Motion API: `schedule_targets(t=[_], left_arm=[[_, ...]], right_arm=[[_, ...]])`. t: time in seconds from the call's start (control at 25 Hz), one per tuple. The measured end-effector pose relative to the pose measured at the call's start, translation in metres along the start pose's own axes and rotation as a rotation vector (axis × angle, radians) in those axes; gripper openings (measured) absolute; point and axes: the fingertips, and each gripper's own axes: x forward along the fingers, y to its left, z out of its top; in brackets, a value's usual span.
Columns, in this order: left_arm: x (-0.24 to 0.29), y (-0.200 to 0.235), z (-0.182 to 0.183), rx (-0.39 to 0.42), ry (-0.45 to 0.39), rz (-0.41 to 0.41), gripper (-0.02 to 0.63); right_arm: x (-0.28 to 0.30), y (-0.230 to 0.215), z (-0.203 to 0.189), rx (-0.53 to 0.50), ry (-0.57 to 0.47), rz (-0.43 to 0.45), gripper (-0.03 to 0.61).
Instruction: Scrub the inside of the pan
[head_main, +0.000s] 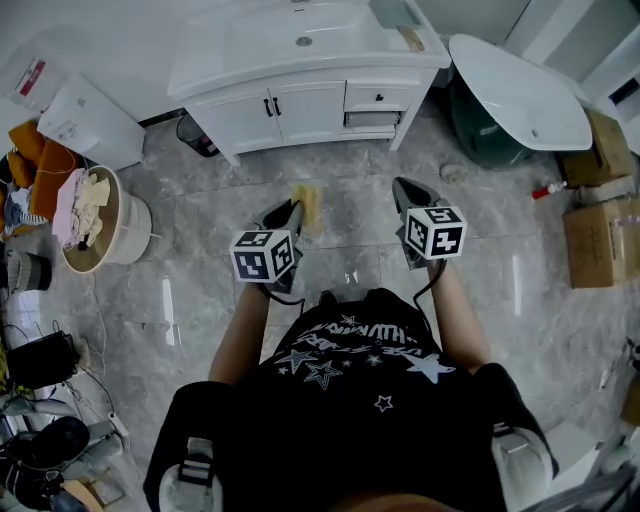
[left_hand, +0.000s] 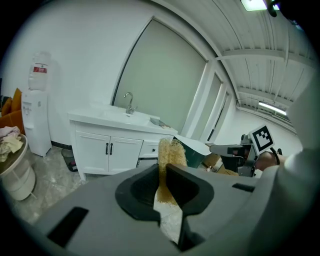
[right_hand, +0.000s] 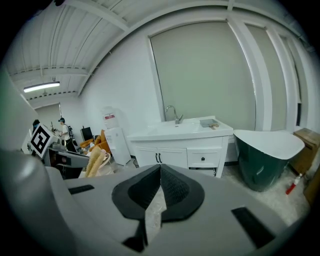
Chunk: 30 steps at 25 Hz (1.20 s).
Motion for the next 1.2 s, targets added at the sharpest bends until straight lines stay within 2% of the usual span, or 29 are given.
schedule_targets(t=[0.28, 0.44, 0.64, 0.84, 1.2], left_arm=[[-0.005, 0.021, -0.010, -0.017, 0.015, -0.014, 0.051], [0.004, 0.022, -0.011, -0.023, 0.028, -0.016, 0.051], [0.026, 0.025, 0.007, -0.012, 0.025, -0.007, 0.051], [0.072, 0.037, 0.034, -0.028, 0.025, 0.036, 0.051], [0.176, 0.039, 0.088, -0.017, 0.055, 0.033, 0.051]], right_arm=[[0.004, 0.014, -0.019, -0.002, 0.038, -0.010, 0.008], [0.008, 0.000, -0.018, 0.033, 0.034, -0.027, 0.008], [0.031, -0.022, -0.009, 0.058, 0.026, -0.024, 0.008], [0.076, -0.062, 0.007, 0.080, 0.042, 0.003, 0.008], [0.148, -0.162, 0.064, 0.106, 0.036, -0.012, 0.008]])
